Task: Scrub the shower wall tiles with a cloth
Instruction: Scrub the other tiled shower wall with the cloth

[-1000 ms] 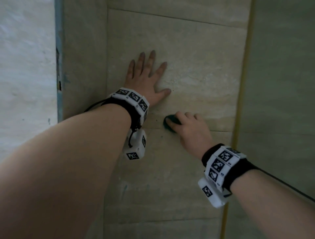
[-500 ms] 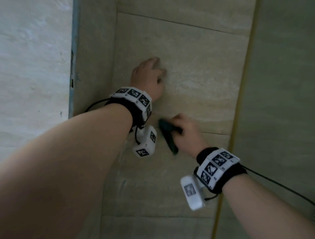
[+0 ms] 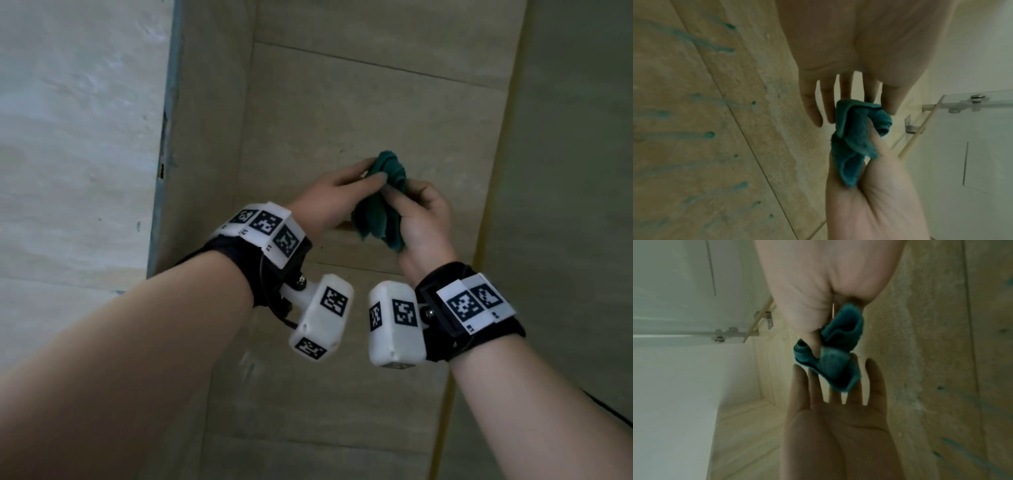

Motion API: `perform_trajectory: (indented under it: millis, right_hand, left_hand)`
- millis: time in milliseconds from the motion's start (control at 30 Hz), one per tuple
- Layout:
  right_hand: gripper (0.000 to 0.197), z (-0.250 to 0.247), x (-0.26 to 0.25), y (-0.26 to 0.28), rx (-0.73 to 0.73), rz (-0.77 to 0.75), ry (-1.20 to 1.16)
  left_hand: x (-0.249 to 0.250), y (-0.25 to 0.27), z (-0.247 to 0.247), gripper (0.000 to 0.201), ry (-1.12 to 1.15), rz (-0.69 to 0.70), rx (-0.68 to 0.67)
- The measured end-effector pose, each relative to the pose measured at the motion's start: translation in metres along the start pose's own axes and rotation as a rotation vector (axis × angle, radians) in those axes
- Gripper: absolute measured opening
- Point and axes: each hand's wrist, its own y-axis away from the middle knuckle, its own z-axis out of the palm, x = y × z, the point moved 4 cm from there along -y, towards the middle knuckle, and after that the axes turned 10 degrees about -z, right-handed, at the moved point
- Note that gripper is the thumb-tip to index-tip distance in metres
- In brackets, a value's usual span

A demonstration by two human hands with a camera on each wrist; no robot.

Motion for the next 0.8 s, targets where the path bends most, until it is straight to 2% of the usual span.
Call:
perform_trajectory:
  millis: [100, 233, 333, 400, 533, 567, 667, 733, 800]
  right_hand:
    - [0.010, 0.007, 0.003, 0.003, -0.097, 0.046, -0.060]
    - [0.033, 0.018, 0.006, 0.006, -0.275, 0.102, -0.117]
    - [0.038, 0.019, 0.006, 0.003, -0.359, 0.086, -0.015]
    - [0.034, 0.013, 0.006, 0.000, -0.312, -0.008, 0.196]
    - [0.036, -0.009, 0.004, -0.007, -0.105, -0.477, 0.939]
    - [0.042, -0.015, 0.007, -0.010, -0.107, -0.510, 1.115]
    - [0.055, -0.033, 0.030, -0.017, -0.237, -0.336, 1.453]
    - [0.056, -0.043, 0.045, -0.018, -0.307, -0.269, 1.507]
    - [0.055, -0.046, 0.052, -0.018, -0.325, -0.270, 1.531]
  left_hand:
    - [-0.004, -0.003, -0.004, 0.047, 0.042, 0.002, 0.006]
    - [-0.005, -0.007, -0.017, 0.044, 0.081, 0.085, 0.157]
    - [-0.001, -0.007, -0.025, 0.045, 0.010, 0.149, 0.270]
    - [0.004, -0.007, -0.035, 0.046, -0.112, 0.201, 0.402]
    - [0.013, -0.011, -0.056, 0.043, -0.115, 0.310, 0.665]
    - [0.019, -0.013, -0.058, 0.040, -0.129, 0.360, 0.714]
    - [0.045, -0.028, -0.062, 0.030, -0.263, 0.505, 0.816]
    - [0.064, -0.040, -0.062, 0.029, -0.383, 0.561, 0.857]
    - [0.080, -0.054, -0.063, 0.030, -0.474, 0.589, 0.852]
